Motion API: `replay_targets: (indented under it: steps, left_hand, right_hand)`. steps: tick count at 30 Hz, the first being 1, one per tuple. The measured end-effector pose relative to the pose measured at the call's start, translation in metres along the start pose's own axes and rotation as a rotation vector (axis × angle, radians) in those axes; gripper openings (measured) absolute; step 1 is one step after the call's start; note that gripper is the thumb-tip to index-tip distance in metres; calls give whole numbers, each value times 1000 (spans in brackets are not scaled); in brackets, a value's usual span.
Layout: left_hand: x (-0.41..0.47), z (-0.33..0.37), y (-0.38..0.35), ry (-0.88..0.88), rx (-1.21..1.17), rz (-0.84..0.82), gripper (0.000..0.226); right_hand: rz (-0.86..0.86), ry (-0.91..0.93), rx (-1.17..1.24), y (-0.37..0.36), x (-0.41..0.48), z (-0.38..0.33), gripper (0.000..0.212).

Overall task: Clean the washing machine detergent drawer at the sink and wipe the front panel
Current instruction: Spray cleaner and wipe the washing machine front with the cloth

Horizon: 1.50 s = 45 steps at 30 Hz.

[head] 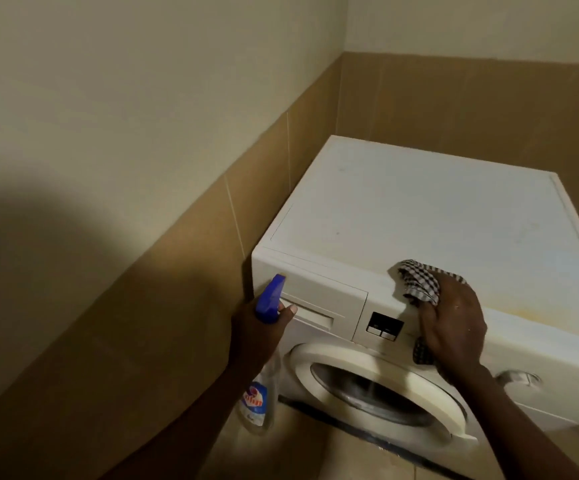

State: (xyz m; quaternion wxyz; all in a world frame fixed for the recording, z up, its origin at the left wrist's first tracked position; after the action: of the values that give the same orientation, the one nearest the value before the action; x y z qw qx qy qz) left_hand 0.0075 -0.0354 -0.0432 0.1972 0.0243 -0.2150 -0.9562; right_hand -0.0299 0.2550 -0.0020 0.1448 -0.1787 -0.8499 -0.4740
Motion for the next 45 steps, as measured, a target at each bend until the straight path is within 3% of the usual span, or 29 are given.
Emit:
replay_targets:
  steps: [3,10,19,29,33,40,45]
  left_hand:
    - [12,-9,-2,-92,-41,35,26]
    - [32,-28,-6,-138,-215,53,18]
    - [17,-30,-40,-416,-227,18,25]
    - [0,-35,-79,-316,-258,-127,40]
    - [18,-41,-50,-209,-275,-32,44]
    - [39,-83,-3,-185,-218,140,33]
    - [42,-93,4,-241,-143,88,29]
  right_hand:
    - [53,-24,-73,-7,2,5,54]
    - [251,-26,-187,-15,-1,6,37]
    - [466,152,-195,-30,-12,17,16]
    - [461,148,-122,-28,-23,19,14]
    - [504,142,-125,-26,-23,17,15]
    - [737,241,-56,-48,-39,9,34]
    - [679,349,-6,-69,-43,-16,42]
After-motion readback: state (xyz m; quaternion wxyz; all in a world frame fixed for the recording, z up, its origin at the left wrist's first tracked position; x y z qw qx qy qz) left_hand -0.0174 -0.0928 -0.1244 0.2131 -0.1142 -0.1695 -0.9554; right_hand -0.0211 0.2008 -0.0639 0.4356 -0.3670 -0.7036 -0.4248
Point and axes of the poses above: each hand's wrist, its own x-axis towards the middle knuckle, its own y-axis out of the back of the hand, z = x × y, the point moved 4 cm from there along x, towards the middle knuckle
